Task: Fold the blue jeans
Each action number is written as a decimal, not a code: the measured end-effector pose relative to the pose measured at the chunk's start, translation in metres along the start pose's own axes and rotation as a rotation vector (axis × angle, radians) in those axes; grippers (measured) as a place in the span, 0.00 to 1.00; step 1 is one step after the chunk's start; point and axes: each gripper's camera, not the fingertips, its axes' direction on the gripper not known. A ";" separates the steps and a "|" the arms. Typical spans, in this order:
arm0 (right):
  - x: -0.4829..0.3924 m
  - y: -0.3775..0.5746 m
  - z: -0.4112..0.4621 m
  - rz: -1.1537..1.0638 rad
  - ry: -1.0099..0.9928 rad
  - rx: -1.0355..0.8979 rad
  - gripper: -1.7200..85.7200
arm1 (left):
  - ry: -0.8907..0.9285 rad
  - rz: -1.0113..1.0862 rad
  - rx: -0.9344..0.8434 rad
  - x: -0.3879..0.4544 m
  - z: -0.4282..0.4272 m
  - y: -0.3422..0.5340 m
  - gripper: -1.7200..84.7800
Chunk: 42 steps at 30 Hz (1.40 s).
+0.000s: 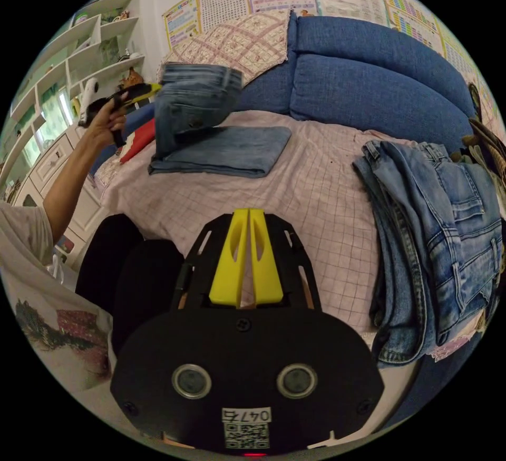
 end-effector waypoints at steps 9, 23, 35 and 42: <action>0.026 -0.073 0.026 0.003 0.011 0.071 0.06 | -0.364 -0.742 0.179 -0.143 -0.138 0.000 0.07; 0.126 -0.231 0.101 0.137 -0.137 -0.120 0.11 | -0.309 -0.868 0.043 -0.120 -0.187 -0.138 0.17; 0.139 -0.308 0.102 0.114 -0.108 -0.182 0.06 | -0.436 -0.733 -0.065 -0.063 -0.214 -0.235 0.12; 0.126 -0.349 0.087 0.011 -0.168 -0.206 0.02 | -0.445 -0.721 -0.056 -0.045 -0.233 -0.252 0.09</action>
